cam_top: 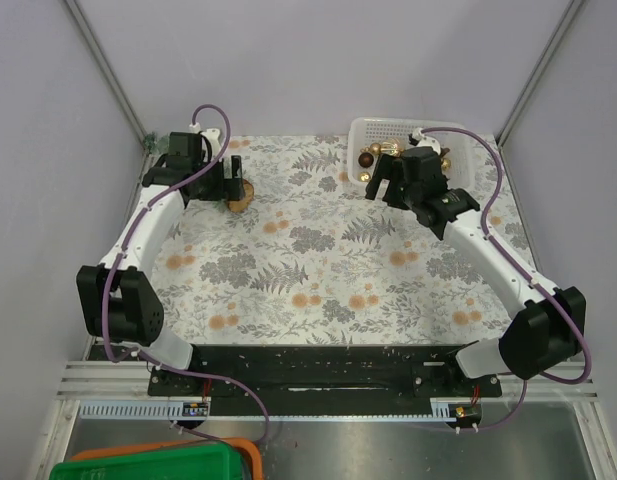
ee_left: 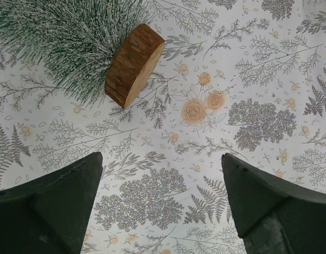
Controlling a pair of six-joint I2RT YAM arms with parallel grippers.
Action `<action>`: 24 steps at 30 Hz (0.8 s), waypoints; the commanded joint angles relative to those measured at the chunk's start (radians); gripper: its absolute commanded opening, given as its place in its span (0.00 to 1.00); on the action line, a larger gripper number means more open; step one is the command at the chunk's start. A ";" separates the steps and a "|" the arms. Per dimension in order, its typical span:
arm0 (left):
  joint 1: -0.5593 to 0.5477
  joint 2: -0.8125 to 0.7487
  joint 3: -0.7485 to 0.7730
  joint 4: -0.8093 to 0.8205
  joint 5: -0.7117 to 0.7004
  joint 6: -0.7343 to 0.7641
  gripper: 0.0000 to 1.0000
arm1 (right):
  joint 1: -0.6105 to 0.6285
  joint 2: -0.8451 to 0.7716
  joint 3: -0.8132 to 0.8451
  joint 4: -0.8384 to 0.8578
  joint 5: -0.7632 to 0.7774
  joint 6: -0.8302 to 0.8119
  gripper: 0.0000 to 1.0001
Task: Decorate the small christmas tree
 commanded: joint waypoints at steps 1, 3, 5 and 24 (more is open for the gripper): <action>-0.021 0.037 0.032 0.010 0.001 -0.044 0.99 | 0.003 -0.047 -0.019 0.049 -0.020 0.006 0.99; -0.039 0.060 0.044 0.021 -0.034 -0.052 0.99 | 0.004 -0.075 -0.044 0.062 -0.019 -0.003 0.99; -0.053 0.077 0.050 0.047 -0.075 -0.056 0.99 | 0.004 -0.110 -0.071 0.080 -0.020 -0.011 0.99; -0.064 0.340 0.210 0.105 -0.255 -0.027 0.98 | 0.004 -0.145 -0.246 0.252 -0.118 -0.028 1.00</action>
